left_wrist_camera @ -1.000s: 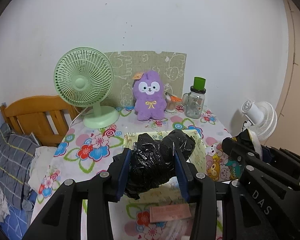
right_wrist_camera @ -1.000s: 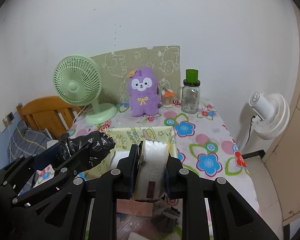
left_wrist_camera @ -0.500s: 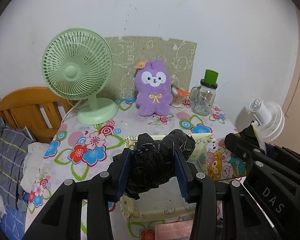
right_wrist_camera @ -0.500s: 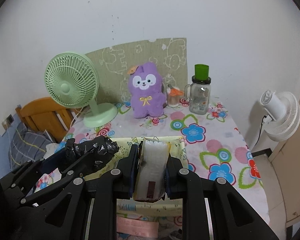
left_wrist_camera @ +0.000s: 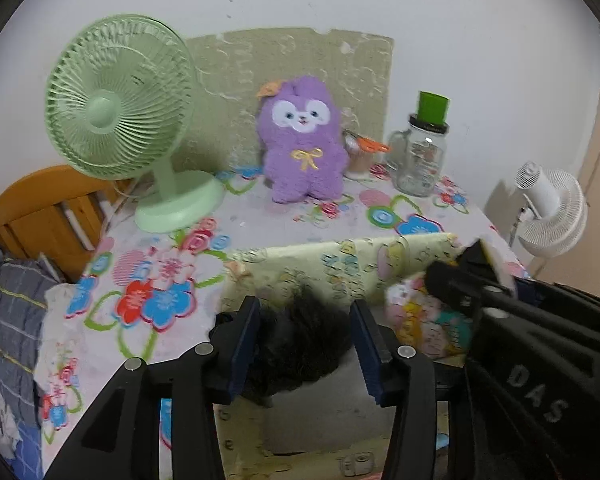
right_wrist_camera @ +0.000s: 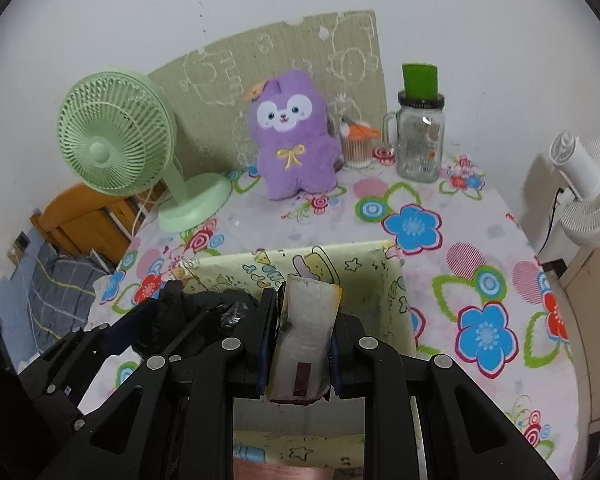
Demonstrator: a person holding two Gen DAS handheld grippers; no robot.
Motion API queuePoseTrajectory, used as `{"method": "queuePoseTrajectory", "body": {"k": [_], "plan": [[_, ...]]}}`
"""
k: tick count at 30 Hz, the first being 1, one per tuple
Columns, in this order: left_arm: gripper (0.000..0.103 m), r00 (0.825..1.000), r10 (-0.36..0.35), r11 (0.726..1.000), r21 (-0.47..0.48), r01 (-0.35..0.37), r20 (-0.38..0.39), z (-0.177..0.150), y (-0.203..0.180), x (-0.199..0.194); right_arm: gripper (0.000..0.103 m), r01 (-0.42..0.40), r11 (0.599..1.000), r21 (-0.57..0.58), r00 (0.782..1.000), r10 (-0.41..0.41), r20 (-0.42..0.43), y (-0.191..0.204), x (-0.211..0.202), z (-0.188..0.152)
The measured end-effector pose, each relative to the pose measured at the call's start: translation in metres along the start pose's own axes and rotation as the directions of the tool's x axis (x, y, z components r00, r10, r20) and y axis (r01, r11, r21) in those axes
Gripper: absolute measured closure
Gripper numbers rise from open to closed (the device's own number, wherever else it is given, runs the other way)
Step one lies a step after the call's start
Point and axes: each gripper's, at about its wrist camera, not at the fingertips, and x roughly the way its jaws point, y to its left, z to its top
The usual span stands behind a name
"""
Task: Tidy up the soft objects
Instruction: 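Carry the black bundle into the fabric box and open the left gripper, then withdraw both grippers from the box back toward the remaining items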
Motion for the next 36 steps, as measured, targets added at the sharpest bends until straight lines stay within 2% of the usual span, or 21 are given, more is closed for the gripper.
{"method": "queuePoseTrajectory", "body": {"k": [4,5,6,8,9,10,13,22,36], "plan": [[0.043,0.999,-0.020,1.000,0.019,0.021,-0.027,-0.002,-0.007,0.009,0.075,0.017,1.000,-0.013,1.000,-0.017,0.003,0.000,0.004,0.000],[0.037,0.999,-0.022,0.999,0.023,0.023,-0.028,-0.002,-0.009,0.008,0.074,0.024,1.000,-0.018,1.000,-0.024,-0.001,0.001,0.005,0.000],[0.034,0.999,-0.028,0.999,0.026,0.029,-0.029,-0.002,-0.010,0.008,0.070,0.028,0.999,-0.024,1.000,-0.028,-0.006,0.000,0.006,0.000],[0.024,0.999,-0.035,0.998,0.043,0.037,-0.026,-0.003,-0.014,0.004,0.053,0.040,0.999,-0.033,0.999,-0.041,-0.014,0.000,0.007,0.000],[0.020,0.999,-0.032,0.998,0.051,0.033,-0.019,-0.003,-0.016,0.002,0.036,0.047,0.998,-0.033,0.999,-0.047,-0.009,-0.001,0.006,-0.001],[0.013,1.000,-0.025,0.998,0.056,0.025,-0.005,-0.003,-0.017,-0.001,0.027,0.048,0.998,-0.031,0.999,-0.048,0.002,-0.002,0.003,-0.001],[0.009,1.000,-0.015,0.999,0.043,0.015,0.010,-0.002,-0.017,-0.009,0.024,0.054,0.998,-0.029,0.998,-0.053,0.025,-0.004,-0.005,-0.002],[0.007,0.999,-0.006,1.000,0.013,0.006,0.036,-0.004,-0.017,-0.042,0.012,0.104,0.994,-0.046,0.990,-0.099,0.100,-0.003,-0.049,-0.011],[0.004,0.994,-0.002,1.000,0.031,-0.001,0.107,-0.027,-0.032,-0.109,0.006,0.119,0.991,-0.068,0.978,-0.105,0.180,0.005,-0.121,-0.039]]}}
